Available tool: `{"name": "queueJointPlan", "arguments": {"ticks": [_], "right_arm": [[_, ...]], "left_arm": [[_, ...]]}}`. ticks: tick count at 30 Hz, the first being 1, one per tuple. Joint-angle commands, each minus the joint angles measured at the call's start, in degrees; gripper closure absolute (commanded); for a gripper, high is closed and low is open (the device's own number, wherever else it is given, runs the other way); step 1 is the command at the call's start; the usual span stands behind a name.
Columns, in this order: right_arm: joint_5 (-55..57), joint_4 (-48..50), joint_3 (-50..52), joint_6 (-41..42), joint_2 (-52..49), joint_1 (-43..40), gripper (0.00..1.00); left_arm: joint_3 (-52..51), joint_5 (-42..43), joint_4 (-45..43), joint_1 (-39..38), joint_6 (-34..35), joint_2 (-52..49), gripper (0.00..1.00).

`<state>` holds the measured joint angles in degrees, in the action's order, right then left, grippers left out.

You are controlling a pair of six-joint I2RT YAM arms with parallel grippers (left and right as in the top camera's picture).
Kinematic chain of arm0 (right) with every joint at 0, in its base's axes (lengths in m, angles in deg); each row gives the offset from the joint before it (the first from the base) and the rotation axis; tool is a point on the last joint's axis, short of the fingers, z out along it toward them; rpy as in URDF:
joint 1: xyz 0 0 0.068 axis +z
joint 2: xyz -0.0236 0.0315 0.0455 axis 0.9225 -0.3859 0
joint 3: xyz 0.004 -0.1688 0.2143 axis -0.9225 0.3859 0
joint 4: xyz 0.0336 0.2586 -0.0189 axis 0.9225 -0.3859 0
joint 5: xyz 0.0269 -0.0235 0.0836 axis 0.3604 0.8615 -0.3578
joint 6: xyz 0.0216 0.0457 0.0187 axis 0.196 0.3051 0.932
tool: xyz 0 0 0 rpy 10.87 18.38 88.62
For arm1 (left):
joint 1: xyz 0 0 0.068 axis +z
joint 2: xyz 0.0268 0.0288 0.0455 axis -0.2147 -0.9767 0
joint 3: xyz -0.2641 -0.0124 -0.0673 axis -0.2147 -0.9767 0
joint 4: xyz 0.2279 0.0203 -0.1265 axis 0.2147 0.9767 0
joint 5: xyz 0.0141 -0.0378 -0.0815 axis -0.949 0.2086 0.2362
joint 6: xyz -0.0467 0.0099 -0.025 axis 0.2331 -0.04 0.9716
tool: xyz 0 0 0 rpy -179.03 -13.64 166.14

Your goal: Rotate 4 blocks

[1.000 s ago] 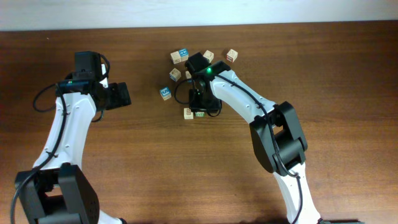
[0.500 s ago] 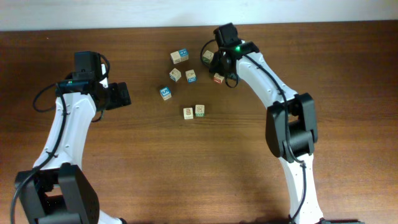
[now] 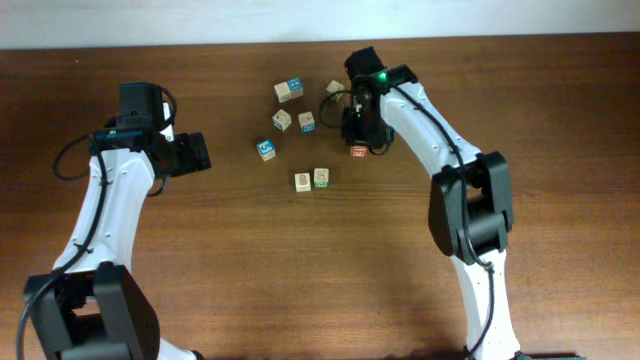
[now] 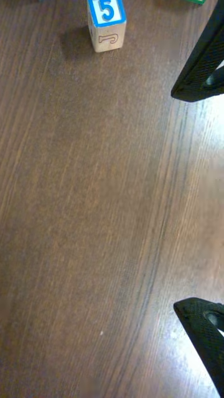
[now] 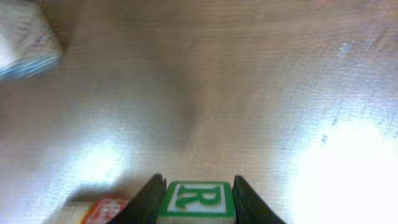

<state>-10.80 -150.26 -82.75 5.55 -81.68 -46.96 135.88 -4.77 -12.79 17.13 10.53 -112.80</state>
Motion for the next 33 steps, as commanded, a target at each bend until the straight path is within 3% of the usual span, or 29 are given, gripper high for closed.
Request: {"name": "queueJointPlan", "arguments": {"ticks": [1,7,13,17,23,24,26,29,33], "right_arm": [[-3.32,-3.21,1.01,-1.79,1.46,3.78,0.71],[5.99,-2.4,5.9,2.14,0.76,8.15,0.71],[6.08,-2.05,5.9,2.12,0.76,8.35,0.7],[6.01,-2.19,5.9,2.12,0.76,10.67,0.6],[7.87,-1.81,1.81,-0.13,1.14,8.74,0.59],[7.87,-2.23,-2.12,-1.97,1.25,7.74,0.51],[7.67,3.15,-5.35,-3.13,1.25,7.23,0.4],[7.13,18.05,-4.83,-15.56,-1.79,9.57,0.29],[7.65,22.29,-4.83,-18.49,-7.87,9.27,0.32]], "left_arm": [[0.79,-0.68,-0.2,-0.07,0.7,-0.24,0.01],[0.79,-0.66,-0.2,-0.07,0.7,-0.24,0.01],[0.79,-0.66,-0.2,-0.07,0.7,-0.24,0.01],[0.79,-0.68,-0.2,-0.07,0.7,-0.24,0.01],[0.79,-0.68,-0.2,-0.07,0.72,-0.24,0.01],[0.79,-0.66,-0.2,-0.07,0.7,-0.24,0.01],[0.79,-0.66,-0.2,-0.07,0.7,-0.24,0.01],[0.79,-0.68,-0.2,-0.07,0.7,-0.24,0.01],[0.79,-0.66,-0.2,-0.07,0.7,-0.24,0.01]]}}
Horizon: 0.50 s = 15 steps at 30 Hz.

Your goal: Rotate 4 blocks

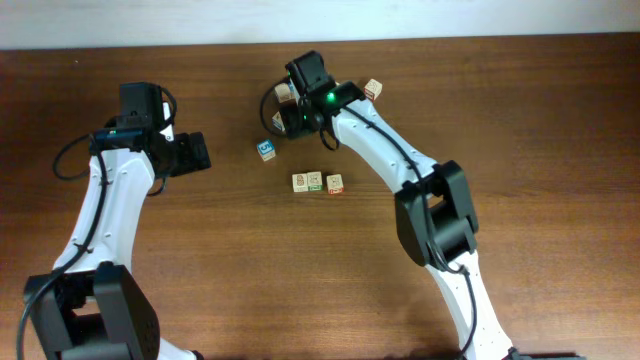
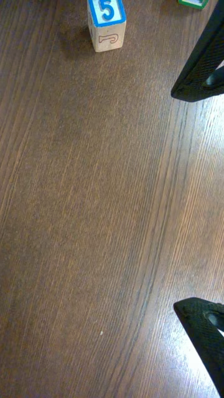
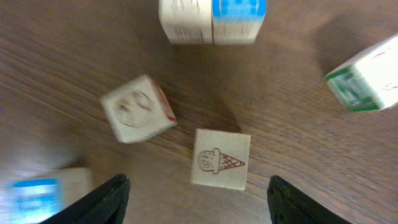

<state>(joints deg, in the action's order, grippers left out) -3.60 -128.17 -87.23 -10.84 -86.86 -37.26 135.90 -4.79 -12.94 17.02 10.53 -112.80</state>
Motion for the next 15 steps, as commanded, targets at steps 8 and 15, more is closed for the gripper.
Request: {"name": "queueJointPlan", "arguments": {"ticks": [8,15], "right_arm": [[2.89,4.92,-0.31,-2.08,-4.31,-0.87,0.64],[1.68,-14.34,-11.91,-1.86,1.42,-0.81,0.73]], "left_arm": [[0.76,-0.63,-0.04,0.04,0.7,-0.24,0.01],[0.76,-0.63,-0.04,0.04,0.7,-0.24,0.01]]}}
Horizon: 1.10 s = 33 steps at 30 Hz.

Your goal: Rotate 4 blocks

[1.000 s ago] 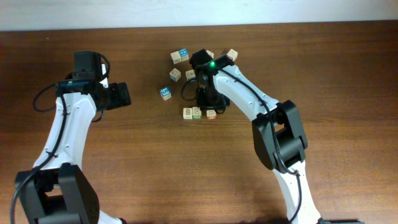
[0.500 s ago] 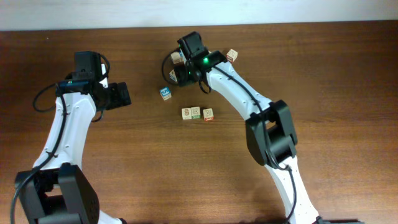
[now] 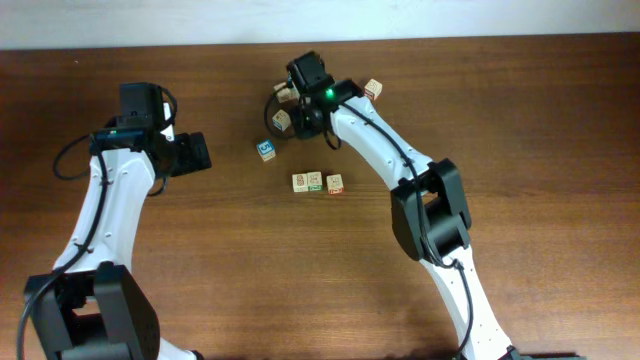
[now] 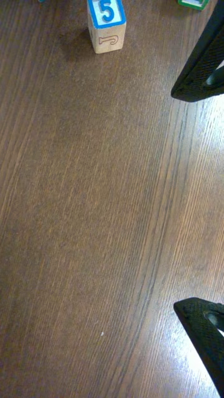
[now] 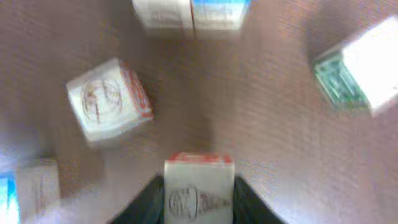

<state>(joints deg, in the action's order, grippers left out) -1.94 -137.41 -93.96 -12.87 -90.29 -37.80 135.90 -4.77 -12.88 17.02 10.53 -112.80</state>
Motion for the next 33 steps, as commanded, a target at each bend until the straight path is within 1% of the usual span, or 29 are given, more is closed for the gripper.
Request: {"name": "queueJointPlan", "arguments": {"ticks": [1,3,4,6,8,10,12,13,15,18,19,21,23,24,25,26,28,30,32,33], "right_arm": [[-1.27,-13.94,-9.75,0.52,6.34,-0.33,0.82],[-1.42,-26.43,-15.8,1.27,9.62,-1.16,0.83],[-1.46,-30.77,-17.55,2.75,10.95,-1.88,0.83],[-1.7,-40.0,-17.94,3.23,13.49,-3.32,0.77],[-1.68,-45.05,-16.04,3.23,12.98,-3.72,0.71],[-1.7,-42.82,-7.13,3.26,12.96,-3.72,0.7],[-3.26,-36.68,2.16,3.89,12.96,-3.69,0.7],[-4.72,-31.82,7.63,3.91,12.96,-3.69,0.7],[-4.9,-24.33,15.15,6.32,12.96,-3.69,0.7],[-6.43,-17.64,21.03,6.69,12.94,-3.54,0.69],[-6.43,-17.18,21.44,6.69,12.96,-3.54,0.67],[-6.43,-16.61,21.46,6.69,12.94,-3.54,0.59],[-7.32,-16.28,21.29,6.64,12.96,-3.65,0.55],[-7.48,-17.03,20.35,6.64,13.07,-3.82,0.56],[-7.48,-18.56,18.05,6.64,14.01,-4.52,0.56],[-7.48,-20.17,15.61,6.64,16.24,-5.79,0.53],[-7.48,-22.73,14.84,6.64,21.05,-8.68,0.44],[-7.5,-27.69,16.04,6.64,21.18,-10.51,0.46],[-7.54,-27.82,23.87,6.69,21.18,-9.31,0.55],[-7.56,-27.08,26.91,6.71,21.18,-8.46,0.62]], "left_arm": [[0.76,-0.66,-0.11,0.04,0.72,-0.24,0.01],[0.76,-0.66,-0.11,0.04,0.7,-0.24,0.01],[0.76,-0.66,-0.11,0.04,0.7,-0.24,0.01],[0.76,-0.66,-0.11,0.04,0.7,-0.24,0.01],[0.76,-0.66,-0.11,0.04,0.7,-0.24,0.01],[0.76,-0.66,-0.11,0.04,0.7,-0.24,0.01],[0.76,-0.66,-0.11,0.04,0.7,-0.24,0.01],[0.76,-0.66,-0.11,0.04,0.7,-0.24,0.01],[0.76,-0.66,-0.11,0.04,0.7,-0.24,0.01],[0.76,-0.66,-0.11,0.04,0.72,-0.24,0.01],[0.76,-0.66,-0.11,0.04,0.7,-0.24,0.01],[0.76,-0.68,-0.11,0.04,0.7,-0.24,0.0],[0.76,-0.66,-0.11,0.04,0.7,-0.24,0.01],[0.76,-0.66,-0.11,0.04,0.7,-0.24,0.01],[0.76,-0.68,-0.11,0.04,0.7,-0.24,0.01],[0.76,-0.68,-0.11,0.04,0.7,-0.24,0.01],[0.76,-0.66,-0.13,0.04,0.7,-0.24,0.01],[0.76,-0.68,-0.11,0.04,0.7,-0.24,0.01],[0.76,-0.66,-0.13,0.04,0.7,-0.24,0.01],[0.76,-0.66,-0.11,0.04,0.7,-0.24,0.01]]}}
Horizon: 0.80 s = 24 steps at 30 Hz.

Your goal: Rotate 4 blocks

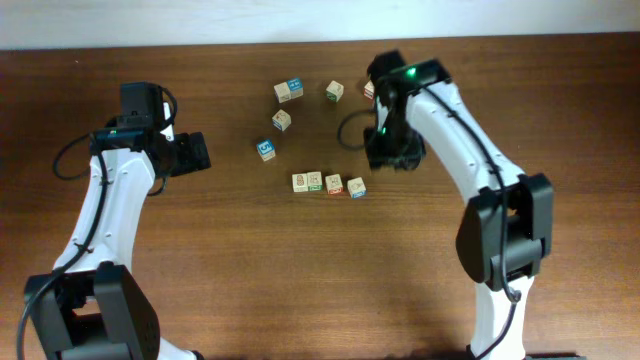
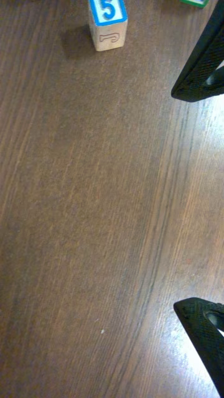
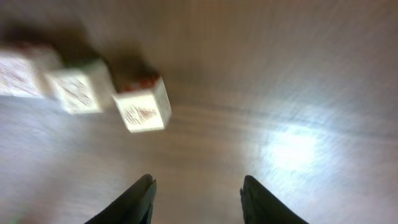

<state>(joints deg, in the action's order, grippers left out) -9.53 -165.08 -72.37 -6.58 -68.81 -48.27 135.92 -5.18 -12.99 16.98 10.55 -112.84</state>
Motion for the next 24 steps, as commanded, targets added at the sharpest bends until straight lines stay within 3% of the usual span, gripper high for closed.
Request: {"name": "queueJointPlan", "arguments": {"ticks": [1,2,4,9,18,20,22,24], "right_arm": [[-0.48,1.66,8.33,0.42,-0.31,2.86,0.73],[-2.34,2.99,10.78,0.39,-0.31,3.72,0.9],[-2.93,7.65,16.04,2.19,-0.31,6.08,0.96],[-2.93,17.03,17.64,2.29,-0.31,6.51,0.95],[-5.53,19.67,13.0,-4.44,-0.31,6.47,0.94],[-5.6,17.59,10.47,-4.48,-0.28,6.47,0.94],[-5.29,5.46,0.52,-5.95,-0.28,4.0,0.94],[-5.57,2.1,-3.69,-5.68,-0.28,0.13,0.92]], "left_arm": [[0.74,-0.26,0.0,0.09,0.7,-0.2,0.01],[0.74,-0.24,0.0,0.09,0.68,-0.2,0.01],[0.74,-0.24,0.0,0.09,0.7,-0.2,0.01],[0.74,-0.26,0.0,0.09,0.68,-0.2,0.01],[0.74,-0.24,0.0,0.09,0.68,-0.2,0.01],[0.74,-0.26,0.0,0.09,0.68,-0.2,0.01],[0.74,-0.24,0.0,0.09,0.68,-0.2,0.01],[0.74,-0.24,0.0,0.09,0.7,-0.2,0.01]]}}
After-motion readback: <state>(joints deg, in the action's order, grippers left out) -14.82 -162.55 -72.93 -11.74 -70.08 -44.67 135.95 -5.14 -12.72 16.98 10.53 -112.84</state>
